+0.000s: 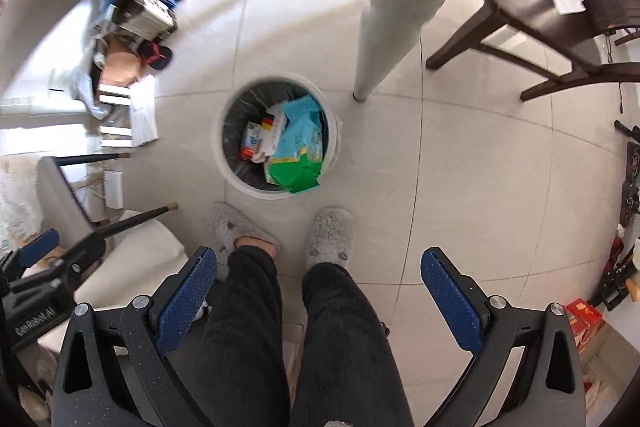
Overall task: Collect trash
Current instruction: 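Move both grippers back over the table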
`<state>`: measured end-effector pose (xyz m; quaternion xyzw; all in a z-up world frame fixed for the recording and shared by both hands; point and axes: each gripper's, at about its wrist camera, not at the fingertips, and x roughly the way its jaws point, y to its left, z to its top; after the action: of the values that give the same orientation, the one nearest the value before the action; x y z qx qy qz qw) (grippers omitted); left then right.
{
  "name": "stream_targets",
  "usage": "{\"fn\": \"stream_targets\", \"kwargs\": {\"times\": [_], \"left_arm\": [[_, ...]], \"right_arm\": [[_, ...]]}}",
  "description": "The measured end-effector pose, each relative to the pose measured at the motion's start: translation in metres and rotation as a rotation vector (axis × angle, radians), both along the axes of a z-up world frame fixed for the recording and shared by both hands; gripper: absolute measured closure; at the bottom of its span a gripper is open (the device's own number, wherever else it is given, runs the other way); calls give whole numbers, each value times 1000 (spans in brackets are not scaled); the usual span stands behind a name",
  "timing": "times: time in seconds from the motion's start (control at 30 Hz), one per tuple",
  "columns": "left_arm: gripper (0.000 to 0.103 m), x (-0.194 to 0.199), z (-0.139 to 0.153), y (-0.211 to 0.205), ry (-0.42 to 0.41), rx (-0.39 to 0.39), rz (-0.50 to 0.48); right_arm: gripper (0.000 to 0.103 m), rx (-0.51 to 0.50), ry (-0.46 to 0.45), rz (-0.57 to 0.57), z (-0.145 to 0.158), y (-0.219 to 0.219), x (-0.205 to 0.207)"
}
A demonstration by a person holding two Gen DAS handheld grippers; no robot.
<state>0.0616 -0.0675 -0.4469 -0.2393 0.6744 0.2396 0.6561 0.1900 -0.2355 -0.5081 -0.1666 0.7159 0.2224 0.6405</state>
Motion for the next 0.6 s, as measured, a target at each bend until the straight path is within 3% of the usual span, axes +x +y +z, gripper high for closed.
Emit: {"fn": "stream_targets", "kwargs": {"times": [0.3,0.47,0.6], "left_arm": [[4,9,113,-2,-94,69,5],[4,28,163,23,-173,102,-3],[2,48,179,70,-184,140,42]], "right_arm": [[0,126,-23,-11,140,-20,5],[0,196,-17,-45,192,-19,21],[0,241,-17,-86,222,-3,46]]}}
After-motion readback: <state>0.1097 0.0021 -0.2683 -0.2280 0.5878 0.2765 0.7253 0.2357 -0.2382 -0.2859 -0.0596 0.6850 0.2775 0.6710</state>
